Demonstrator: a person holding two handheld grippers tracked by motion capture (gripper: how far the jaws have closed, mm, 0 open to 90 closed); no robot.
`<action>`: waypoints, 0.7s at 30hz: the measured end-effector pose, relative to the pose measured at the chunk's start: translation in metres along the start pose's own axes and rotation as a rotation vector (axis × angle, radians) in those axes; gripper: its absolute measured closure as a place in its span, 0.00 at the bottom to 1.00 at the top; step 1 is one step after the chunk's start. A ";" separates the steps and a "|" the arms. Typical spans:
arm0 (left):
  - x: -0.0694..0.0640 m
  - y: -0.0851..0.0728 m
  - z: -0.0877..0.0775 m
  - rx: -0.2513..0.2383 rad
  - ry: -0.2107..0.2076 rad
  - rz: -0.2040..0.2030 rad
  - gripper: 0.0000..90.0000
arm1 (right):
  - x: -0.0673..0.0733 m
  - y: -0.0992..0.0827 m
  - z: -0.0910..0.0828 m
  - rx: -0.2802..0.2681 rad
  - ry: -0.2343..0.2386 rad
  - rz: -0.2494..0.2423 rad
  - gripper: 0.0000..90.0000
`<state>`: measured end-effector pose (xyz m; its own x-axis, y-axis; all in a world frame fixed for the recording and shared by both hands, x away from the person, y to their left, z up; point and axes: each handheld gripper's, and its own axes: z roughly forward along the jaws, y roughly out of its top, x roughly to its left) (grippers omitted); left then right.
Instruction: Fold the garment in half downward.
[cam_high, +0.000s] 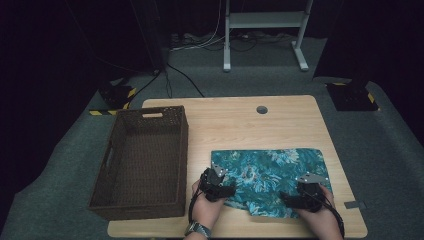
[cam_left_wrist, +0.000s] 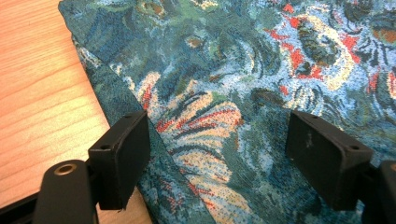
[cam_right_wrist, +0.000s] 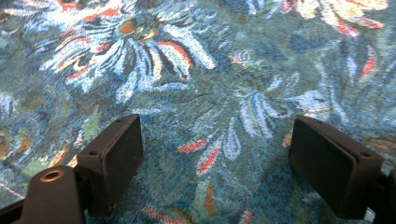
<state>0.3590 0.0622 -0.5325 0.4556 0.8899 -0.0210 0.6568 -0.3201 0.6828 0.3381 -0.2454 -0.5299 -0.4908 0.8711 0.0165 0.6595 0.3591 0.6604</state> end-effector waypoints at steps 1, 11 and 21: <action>0.000 0.000 0.000 -0.001 0.001 0.003 0.24 | 0.000 0.000 0.001 0.005 0.000 -0.006 0.19; -0.012 0.004 0.006 -0.010 -0.014 0.023 0.24 | -0.011 -0.004 -0.003 0.017 -0.023 -0.009 0.19; -0.043 0.012 0.013 -0.008 -0.060 0.074 0.24 | -0.036 -0.019 -0.017 0.025 -0.046 0.015 0.18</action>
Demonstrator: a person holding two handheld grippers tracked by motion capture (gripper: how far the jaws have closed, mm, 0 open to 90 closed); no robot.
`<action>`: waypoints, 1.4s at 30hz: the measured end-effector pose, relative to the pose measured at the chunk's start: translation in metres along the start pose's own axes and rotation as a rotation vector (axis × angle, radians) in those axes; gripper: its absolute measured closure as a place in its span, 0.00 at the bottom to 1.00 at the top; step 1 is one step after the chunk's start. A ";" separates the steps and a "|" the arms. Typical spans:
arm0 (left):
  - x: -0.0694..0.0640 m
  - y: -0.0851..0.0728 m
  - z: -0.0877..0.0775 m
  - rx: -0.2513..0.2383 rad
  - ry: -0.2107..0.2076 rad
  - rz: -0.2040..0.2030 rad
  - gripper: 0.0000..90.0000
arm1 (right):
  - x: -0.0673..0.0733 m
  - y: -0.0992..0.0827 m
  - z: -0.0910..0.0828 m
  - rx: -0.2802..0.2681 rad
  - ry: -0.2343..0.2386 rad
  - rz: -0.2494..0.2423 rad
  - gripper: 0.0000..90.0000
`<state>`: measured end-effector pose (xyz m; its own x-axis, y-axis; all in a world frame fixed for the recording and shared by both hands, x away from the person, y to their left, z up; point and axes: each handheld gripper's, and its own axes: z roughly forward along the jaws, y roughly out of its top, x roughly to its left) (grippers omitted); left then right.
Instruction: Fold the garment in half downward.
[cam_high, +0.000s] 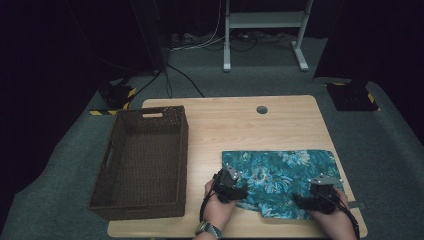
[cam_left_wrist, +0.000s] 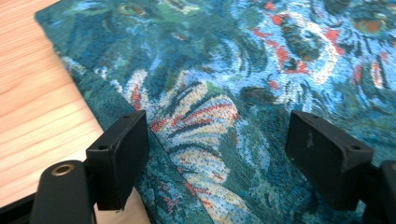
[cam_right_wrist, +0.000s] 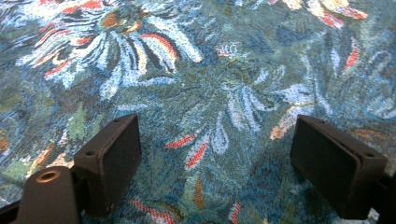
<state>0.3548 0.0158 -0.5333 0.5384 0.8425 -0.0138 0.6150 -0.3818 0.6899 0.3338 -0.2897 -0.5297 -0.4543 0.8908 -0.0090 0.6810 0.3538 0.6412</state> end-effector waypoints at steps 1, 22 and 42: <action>-0.004 0.001 0.001 0.000 -0.005 0.007 0.23 | -0.003 -0.002 -0.002 0.000 -0.003 0.005 0.18; 0.004 0.006 -0.008 -0.039 -0.031 -0.014 0.21 | -0.016 -0.005 -0.020 -0.074 -0.023 0.015 0.13; 0.042 -0.037 -0.026 -0.045 0.010 0.007 0.16 | 0.056 0.017 0.015 -0.056 0.135 -0.062 0.10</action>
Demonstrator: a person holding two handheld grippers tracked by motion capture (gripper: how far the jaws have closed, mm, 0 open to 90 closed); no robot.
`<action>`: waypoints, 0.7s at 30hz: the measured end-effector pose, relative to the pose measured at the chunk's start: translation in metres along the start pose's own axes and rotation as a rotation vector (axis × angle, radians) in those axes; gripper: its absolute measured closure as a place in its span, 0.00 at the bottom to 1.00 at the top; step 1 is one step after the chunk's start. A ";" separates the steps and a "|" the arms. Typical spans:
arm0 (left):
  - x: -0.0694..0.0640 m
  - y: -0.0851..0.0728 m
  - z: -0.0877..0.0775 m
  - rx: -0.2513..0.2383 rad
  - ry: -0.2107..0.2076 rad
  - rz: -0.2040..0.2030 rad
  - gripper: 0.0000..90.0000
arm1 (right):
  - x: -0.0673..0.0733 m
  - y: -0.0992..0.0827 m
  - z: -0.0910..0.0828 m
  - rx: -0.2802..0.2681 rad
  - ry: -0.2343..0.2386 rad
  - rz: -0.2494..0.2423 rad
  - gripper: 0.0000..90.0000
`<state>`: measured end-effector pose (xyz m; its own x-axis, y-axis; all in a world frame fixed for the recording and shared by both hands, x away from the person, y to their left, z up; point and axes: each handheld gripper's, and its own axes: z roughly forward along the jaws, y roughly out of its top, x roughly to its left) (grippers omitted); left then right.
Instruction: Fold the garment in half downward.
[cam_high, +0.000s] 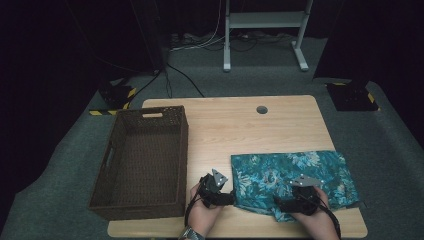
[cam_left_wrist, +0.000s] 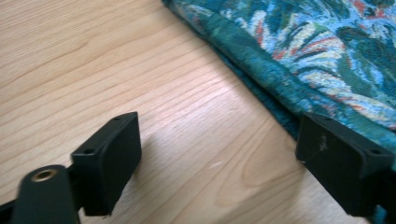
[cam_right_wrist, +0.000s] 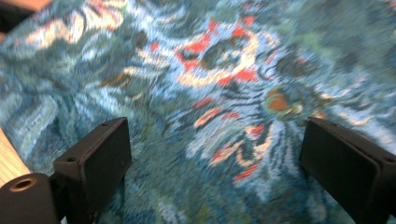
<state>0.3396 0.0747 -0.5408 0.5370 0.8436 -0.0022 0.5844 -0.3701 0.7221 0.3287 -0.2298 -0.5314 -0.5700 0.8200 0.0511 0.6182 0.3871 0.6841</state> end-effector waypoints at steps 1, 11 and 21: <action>0.001 -0.001 -0.001 -0.002 0.003 -0.002 0.16 | 0.001 -0.002 0.001 -0.002 -0.002 -0.006 0.10; 0.000 -0.003 0.001 0.005 -0.038 0.043 0.07 | 0.006 -0.010 0.006 -0.044 -0.027 -0.066 0.03; 0.000 -0.003 0.002 0.016 -0.030 0.024 0.01 | 0.006 -0.009 0.007 -0.041 -0.021 -0.072 0.02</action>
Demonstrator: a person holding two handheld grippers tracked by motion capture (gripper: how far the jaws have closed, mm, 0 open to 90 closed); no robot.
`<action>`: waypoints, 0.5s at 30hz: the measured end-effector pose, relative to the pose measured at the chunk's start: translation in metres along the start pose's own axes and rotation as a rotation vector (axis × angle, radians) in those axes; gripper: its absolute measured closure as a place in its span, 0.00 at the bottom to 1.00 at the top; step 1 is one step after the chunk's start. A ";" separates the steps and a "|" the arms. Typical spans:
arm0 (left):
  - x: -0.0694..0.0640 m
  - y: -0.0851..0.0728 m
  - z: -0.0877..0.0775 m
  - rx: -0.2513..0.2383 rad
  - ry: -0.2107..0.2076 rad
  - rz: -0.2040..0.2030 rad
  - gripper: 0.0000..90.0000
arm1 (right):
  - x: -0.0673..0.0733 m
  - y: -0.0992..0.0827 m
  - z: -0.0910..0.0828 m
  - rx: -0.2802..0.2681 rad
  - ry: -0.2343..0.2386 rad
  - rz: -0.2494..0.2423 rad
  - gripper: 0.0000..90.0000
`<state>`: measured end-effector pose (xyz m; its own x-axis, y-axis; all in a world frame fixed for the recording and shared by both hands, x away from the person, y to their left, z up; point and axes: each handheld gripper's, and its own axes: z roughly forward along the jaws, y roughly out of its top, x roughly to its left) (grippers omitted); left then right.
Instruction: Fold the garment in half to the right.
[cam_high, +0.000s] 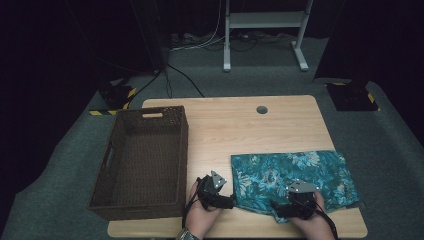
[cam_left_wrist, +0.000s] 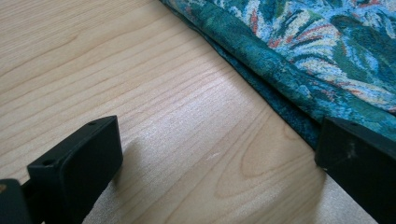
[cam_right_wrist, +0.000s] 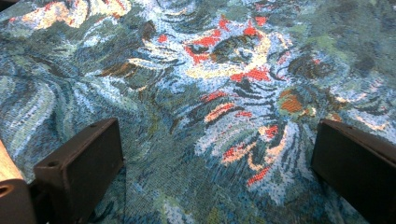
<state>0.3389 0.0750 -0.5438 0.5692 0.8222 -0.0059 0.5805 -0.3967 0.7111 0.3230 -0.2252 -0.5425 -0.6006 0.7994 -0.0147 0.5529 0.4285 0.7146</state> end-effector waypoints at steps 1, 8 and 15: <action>0.000 0.000 0.000 0.001 0.001 0.000 0.01 | -0.001 0.000 0.000 0.001 0.005 -0.003 0.02; 0.001 0.000 0.000 0.001 -0.011 0.010 0.00 | -0.002 0.000 0.000 0.001 0.006 -0.005 0.02; -0.004 0.005 0.000 0.005 -0.011 0.005 0.03 | -0.001 0.000 0.000 0.001 0.004 -0.004 0.02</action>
<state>0.3397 0.0701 -0.5400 0.5788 0.8154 -0.0099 0.5804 -0.4034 0.7074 0.3243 -0.2260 -0.5425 -0.6053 0.7959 -0.0148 0.5508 0.4322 0.7140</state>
